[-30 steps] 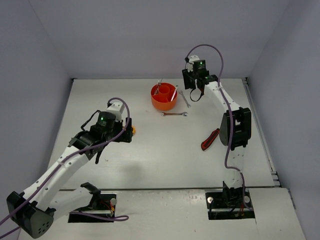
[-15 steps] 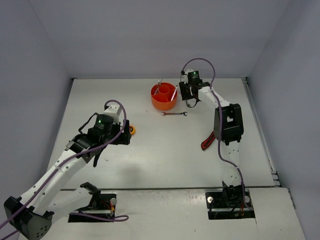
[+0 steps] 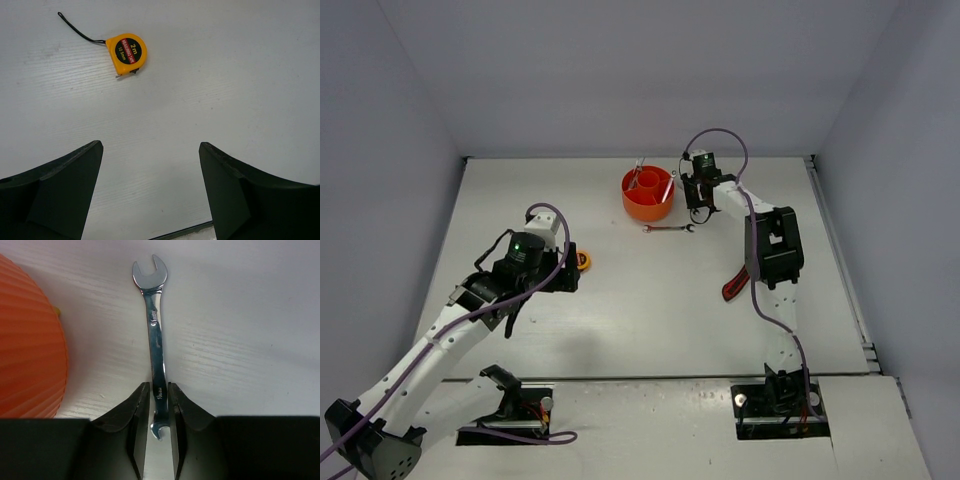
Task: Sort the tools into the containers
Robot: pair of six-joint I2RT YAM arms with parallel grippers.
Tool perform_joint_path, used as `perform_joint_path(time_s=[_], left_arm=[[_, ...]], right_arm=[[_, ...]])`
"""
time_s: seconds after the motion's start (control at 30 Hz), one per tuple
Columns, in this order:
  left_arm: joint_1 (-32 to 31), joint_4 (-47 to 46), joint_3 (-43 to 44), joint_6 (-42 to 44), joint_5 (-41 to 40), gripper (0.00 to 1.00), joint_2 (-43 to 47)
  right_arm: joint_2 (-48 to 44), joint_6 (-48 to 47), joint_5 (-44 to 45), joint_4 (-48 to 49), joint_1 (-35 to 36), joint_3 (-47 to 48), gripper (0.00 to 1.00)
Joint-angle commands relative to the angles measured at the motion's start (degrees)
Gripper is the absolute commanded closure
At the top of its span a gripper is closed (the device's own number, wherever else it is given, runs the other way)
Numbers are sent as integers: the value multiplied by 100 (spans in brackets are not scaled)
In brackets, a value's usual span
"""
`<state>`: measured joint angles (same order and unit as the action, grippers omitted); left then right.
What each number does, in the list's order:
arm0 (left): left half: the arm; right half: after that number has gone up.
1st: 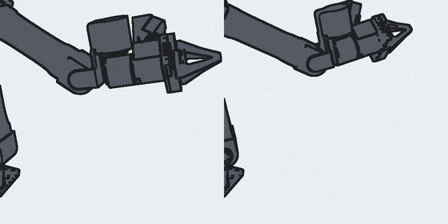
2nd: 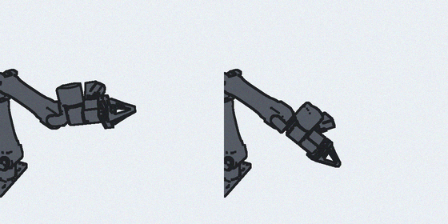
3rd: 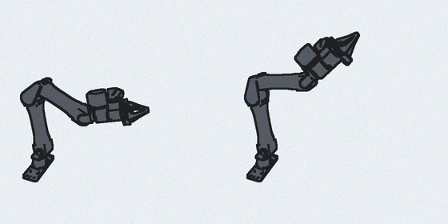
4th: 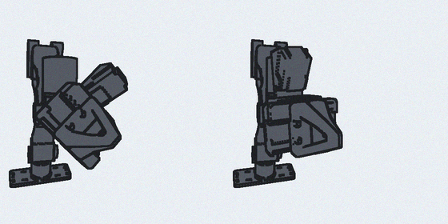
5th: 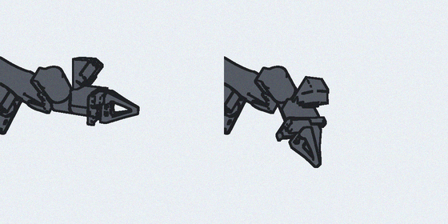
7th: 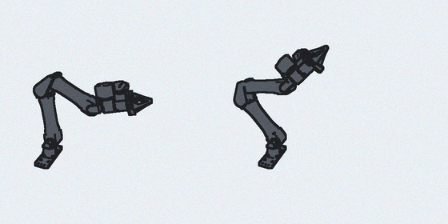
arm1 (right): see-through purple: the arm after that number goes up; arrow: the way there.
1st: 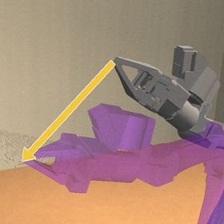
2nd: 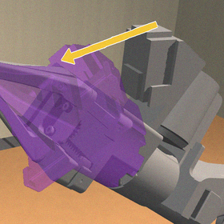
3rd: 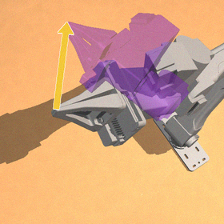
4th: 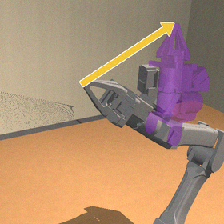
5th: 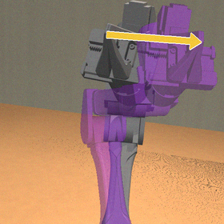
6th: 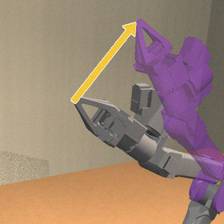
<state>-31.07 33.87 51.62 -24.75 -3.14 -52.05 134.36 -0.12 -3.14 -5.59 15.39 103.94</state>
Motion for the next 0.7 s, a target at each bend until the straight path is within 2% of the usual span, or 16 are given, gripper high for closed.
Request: perform_joint_path(time_s=[0.0, 0.07, 0.23, 0.5, 0.67], left_arm=[[13, -226, 149, 60, -117, 25, 12], [13, -247, 177, 144, -117, 25, -44], [9, -525, 226, 360, -152, 25, -178], [29, -925, 601, 681, 84, 25, -740], [40, -1184, 630, 717, 281, 25, -987]], right_arm=[[-256, 284, 505, -202, -1, -526, 85], [-390, 412, 598, -287, -1, -803, 91], [-1190, 1100, 990, -548, -1, -1878, 96], [-2634, 2129, 845, -782, 29, -4205, 97], [-3349, 2532, 673, -1062, 107, -5143, 97]])
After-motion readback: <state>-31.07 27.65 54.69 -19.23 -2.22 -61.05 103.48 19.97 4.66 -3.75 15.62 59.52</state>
